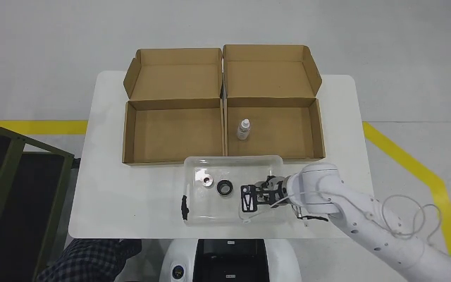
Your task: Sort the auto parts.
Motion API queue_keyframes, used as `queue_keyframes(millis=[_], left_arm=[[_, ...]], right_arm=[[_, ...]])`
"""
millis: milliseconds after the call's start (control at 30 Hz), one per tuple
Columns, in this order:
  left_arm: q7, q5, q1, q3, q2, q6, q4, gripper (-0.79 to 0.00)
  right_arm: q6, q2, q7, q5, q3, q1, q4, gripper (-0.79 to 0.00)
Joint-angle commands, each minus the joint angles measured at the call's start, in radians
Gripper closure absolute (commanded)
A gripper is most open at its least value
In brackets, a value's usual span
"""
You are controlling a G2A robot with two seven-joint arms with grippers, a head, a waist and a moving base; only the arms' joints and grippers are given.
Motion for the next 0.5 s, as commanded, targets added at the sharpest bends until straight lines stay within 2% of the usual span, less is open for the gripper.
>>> queue_keyframes(millis=[0, 200, 467], left_arm=[[0.0, 0.0, 0.0, 0.0, 0.0, 0.0, 0.0, -0.785], [0.0, 0.0, 0.0, 0.0, 0.0, 0.0, 0.0, -0.785], [0.0, 0.0, 0.0, 0.0, 0.0, 0.0, 0.0, -0.785]], right_arm=[[0.003, 0.002, 0.003, -0.001, -0.001, 0.003, -0.016, 0.0], [0.014, 0.008, -0.035, -0.004, 0.034, 0.002, -0.083, 0.0], [0.039, 0.019, -0.246, -0.113, 0.11, -0.043, -0.122, 0.0]])
